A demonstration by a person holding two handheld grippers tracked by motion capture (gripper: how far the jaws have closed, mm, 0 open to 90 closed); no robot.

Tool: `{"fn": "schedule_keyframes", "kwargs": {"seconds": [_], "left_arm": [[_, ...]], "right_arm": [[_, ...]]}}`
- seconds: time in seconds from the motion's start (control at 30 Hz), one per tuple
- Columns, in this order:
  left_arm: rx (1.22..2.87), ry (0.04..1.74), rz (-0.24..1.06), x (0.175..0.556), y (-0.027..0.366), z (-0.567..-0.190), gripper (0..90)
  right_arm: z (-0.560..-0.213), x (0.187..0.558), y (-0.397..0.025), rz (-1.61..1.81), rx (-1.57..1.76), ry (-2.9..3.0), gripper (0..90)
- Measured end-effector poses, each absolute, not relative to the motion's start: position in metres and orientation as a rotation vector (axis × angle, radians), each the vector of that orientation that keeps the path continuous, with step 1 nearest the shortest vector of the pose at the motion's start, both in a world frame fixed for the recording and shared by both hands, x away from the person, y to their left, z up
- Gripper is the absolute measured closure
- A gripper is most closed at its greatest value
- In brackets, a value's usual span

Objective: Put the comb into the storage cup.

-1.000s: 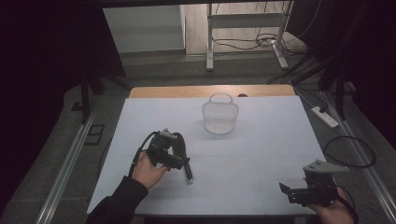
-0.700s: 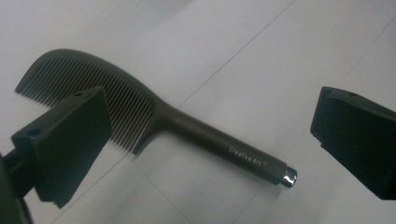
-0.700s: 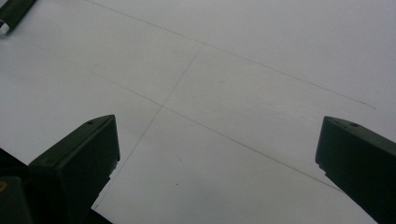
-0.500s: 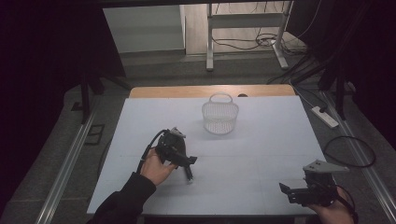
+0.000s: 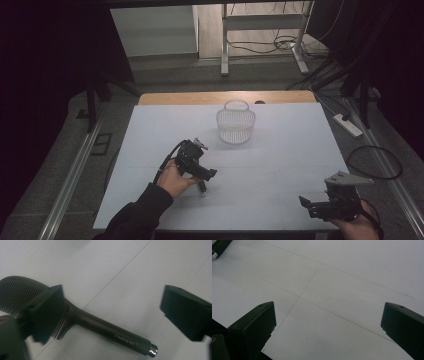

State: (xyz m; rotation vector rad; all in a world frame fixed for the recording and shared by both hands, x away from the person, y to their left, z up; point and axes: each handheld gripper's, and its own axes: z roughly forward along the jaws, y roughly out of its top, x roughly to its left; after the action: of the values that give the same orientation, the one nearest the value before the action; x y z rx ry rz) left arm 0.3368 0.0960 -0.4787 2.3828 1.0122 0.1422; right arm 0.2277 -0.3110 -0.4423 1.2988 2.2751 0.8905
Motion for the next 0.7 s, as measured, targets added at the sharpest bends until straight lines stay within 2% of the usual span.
{"fn": "schedule_keyframes", "kwargs": {"seconds": [0.23,0.27,0.3,0.43,0.7], "left_arm": [[2.388,1.001,0.124,0.3331,0.0963,-0.4761,53.7],[2.381,0.996,0.111,0.3328,0.0968,-0.4762,68.3],[2.379,0.988,0.09,0.3328,0.0973,-0.4763,68.3],[2.375,0.996,0.053,0.3316,0.0982,-0.4765,87.2],[2.347,0.998,0.06,0.3272,0.1006,-0.4774,88.8]], "right_arm": [[-0.4423,0.2276,-0.3107,0.889,1.296,2.277,0.4],[-0.4423,0.2276,-0.3107,0.889,1.296,2.278,0.5],[-0.4423,0.2276,-0.3107,0.889,1.296,2.278,0.5],[-0.4423,0.2276,-0.3107,0.89,1.296,2.278,0.6],[-0.4422,0.2274,-0.3107,0.89,1.291,2.278,0.7]]}}
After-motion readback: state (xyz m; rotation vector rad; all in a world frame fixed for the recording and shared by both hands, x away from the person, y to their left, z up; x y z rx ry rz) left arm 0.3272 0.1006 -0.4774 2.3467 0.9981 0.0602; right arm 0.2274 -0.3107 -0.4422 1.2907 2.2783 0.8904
